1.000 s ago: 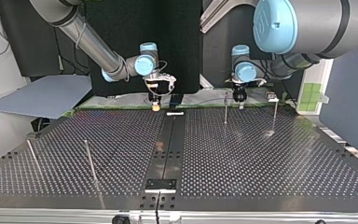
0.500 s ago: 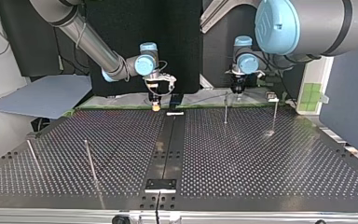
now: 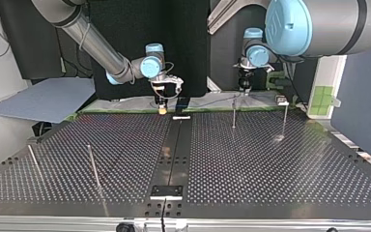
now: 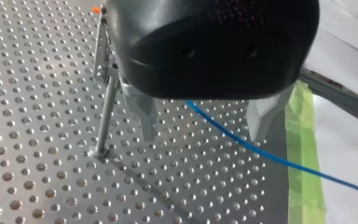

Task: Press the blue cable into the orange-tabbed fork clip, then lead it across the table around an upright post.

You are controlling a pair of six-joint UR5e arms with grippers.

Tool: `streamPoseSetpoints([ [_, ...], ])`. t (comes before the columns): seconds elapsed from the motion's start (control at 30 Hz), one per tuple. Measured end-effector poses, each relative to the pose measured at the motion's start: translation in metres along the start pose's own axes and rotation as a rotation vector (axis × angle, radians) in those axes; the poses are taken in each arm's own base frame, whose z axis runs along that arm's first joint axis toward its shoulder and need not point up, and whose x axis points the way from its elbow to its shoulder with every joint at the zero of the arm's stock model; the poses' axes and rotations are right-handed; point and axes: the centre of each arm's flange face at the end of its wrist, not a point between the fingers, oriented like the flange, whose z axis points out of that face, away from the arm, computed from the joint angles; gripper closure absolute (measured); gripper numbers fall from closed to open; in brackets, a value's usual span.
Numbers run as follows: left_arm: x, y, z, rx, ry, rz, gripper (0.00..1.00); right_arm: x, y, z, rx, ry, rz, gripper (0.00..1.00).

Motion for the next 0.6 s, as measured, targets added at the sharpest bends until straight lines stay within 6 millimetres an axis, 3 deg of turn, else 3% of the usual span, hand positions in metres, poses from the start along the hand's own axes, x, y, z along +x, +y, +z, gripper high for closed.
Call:
streamPoseSetpoints([
  [0.27, -0.005, -0.004, -0.01, 0.013, -0.01, 0.004, 0.04, 0.0, 0.001, 0.0, -0.001, -0.001, 0.0, 1.0],
  [0.6, -0.016, -0.013, -0.053, 0.032, 0.023, 0.011, 0.04, 0.0, 0.002, 0.001, -0.003, 0.001, 0.001, 1.0],
])
